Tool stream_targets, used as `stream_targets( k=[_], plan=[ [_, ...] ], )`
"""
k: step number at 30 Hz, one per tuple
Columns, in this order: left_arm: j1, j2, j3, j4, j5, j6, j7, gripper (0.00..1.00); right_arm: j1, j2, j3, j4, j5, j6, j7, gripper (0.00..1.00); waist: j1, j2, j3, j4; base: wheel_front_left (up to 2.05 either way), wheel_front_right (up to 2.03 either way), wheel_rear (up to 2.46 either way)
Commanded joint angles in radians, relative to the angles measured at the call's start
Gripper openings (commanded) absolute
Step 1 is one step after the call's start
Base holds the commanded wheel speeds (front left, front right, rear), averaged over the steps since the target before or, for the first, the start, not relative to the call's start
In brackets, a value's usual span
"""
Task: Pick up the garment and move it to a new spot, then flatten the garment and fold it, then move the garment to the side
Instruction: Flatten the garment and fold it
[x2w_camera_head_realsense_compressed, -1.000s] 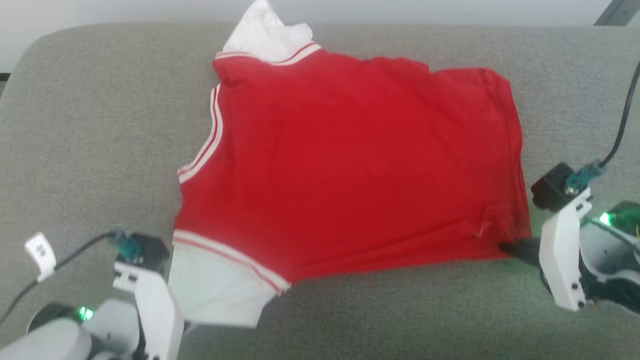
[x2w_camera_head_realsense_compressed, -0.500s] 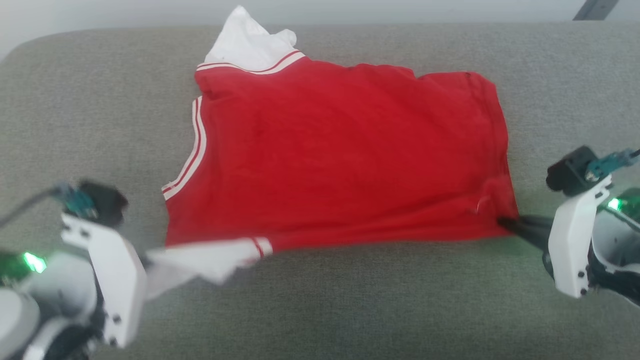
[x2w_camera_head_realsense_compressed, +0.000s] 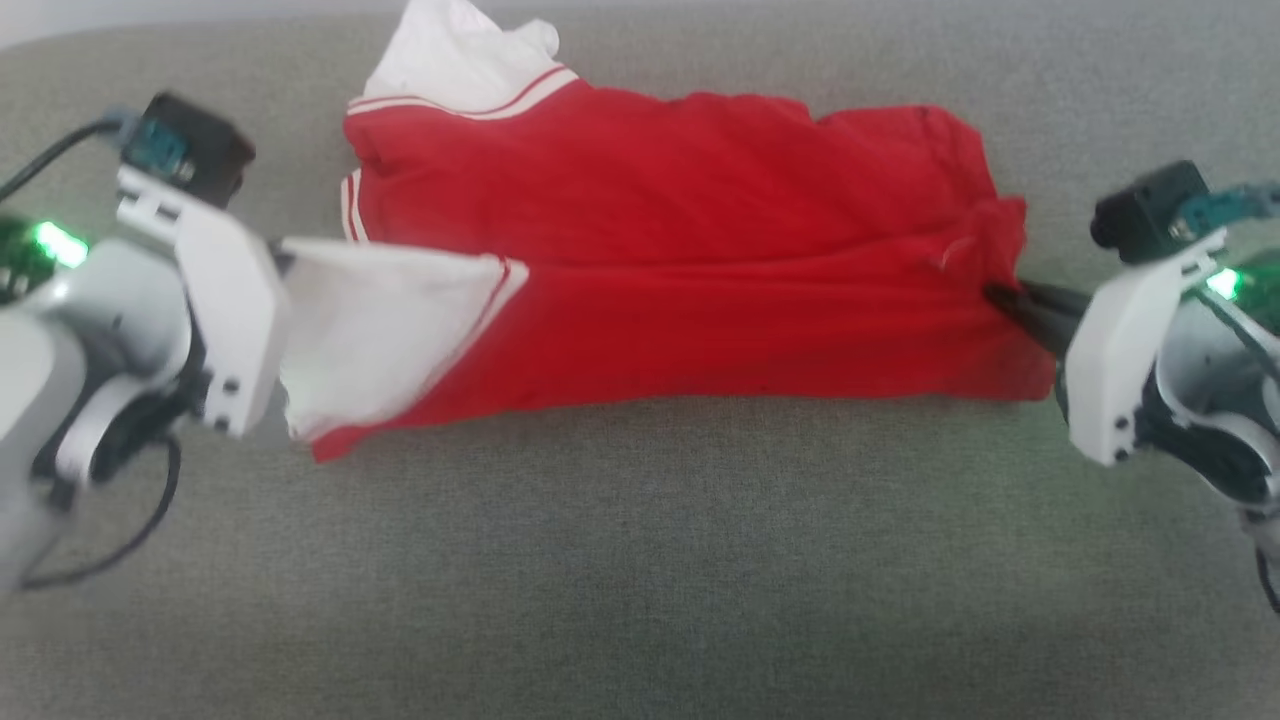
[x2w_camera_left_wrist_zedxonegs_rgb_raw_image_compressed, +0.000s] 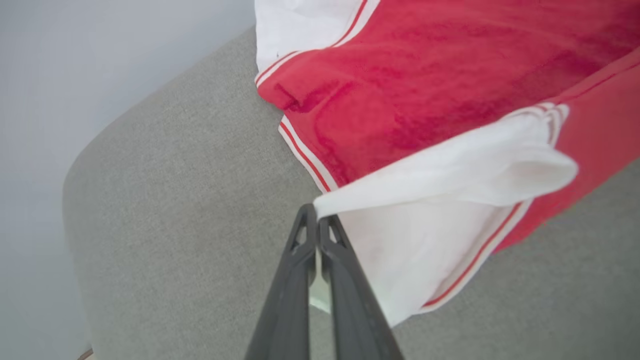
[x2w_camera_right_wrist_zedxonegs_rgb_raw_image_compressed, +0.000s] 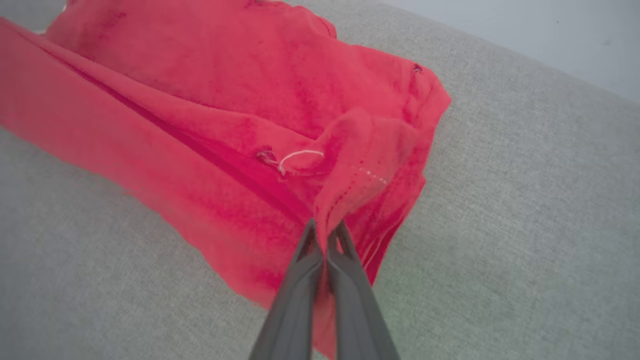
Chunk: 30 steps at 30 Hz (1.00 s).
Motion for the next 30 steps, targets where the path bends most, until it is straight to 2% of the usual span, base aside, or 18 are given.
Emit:
stream_targets(
  k=[1,6,15,18,19,20,21,22,23,30],
  plan=[
    [-0.034,-0.023,-0.007,0.044,0.018,-0.023,-0.017,0.0,-0.022,0.013,0.004,0.018,-0.016,-0.001,-0.01,0.0,0.0,-0.0001,0.017,-0.001,0.0,0.0,0.0],
    [-0.115,-0.123,-0.029,0.25,0.039,-0.105,-0.063,0.0,-0.095,0.06,0.022,0.112,-0.062,-0.001,-0.028,0.0,0.0,-0.0001,0.057,-0.003,0.0,0.0,0.0],
    [-0.187,-0.27,-0.054,0.557,0.007,-0.198,-0.087,0.0,-0.194,0.12,0.083,0.254,-0.079,-0.001,-0.029,0.0,0.0,-0.0001,0.109,-0.002,0.0,0.0,0.0],
    [-0.197,-0.307,-0.057,0.642,-0.013,-0.216,-0.076,0.16,-0.211,0.139,0.102,0.298,-0.066,-0.001,-0.015,0.0,0.0,-0.0001,0.114,-0.003,0.0,0.0,0.0],
    [-0.2,-0.319,-0.056,0.665,-0.021,-0.221,-0.075,0.23,-0.217,0.143,0.112,0.309,-0.066,-0.001,-0.012,0.05,0.0,-0.0001,0.114,-0.004,0.0,0.0,0.0],
    [-0.204,-0.33,-0.054,0.686,-0.029,-0.228,-0.078,0.36,-0.222,0.147,0.114,0.322,-0.062,-0.001,-0.011,0.3,0.0,-0.0001,0.114,-0.004,0.0,0.0,0.0],
    [-0.209,-0.337,-0.053,0.704,-0.028,-0.234,-0.085,0.76,-0.227,0.153,0.114,0.336,-0.061,-0.001,-0.011,0.48,0.0,-0.0001,0.114,-0.004,0.0,0.0,0.0],
    [-0.214,-0.344,-0.052,0.72,-0.026,-0.237,-0.093,1.0,-0.232,0.157,0.119,0.343,-0.061,-0.001,-0.013,0.87,0.0,-0.0001,0.112,-0.003,0.0,0.0,0.0],
    [-0.217,-0.352,-0.047,0.738,-0.037,-0.239,-0.093,1.0,-0.237,0.16,0.123,0.351,-0.059,-0.001,-0.014,1.0,0.0,-0.0001,0.109,-0.002,0.0,0.0,0.0],
    [-0.242,-0.368,-0.026,0.792,-0.06,-0.222,-0.096,1.0,-0.242,0.157,0.115,0.368,-0.045,-0.001,-0.044,1.0,0.0,-0.0001,0.078,0.007,0.0,0.0,0.0]
  ],
)
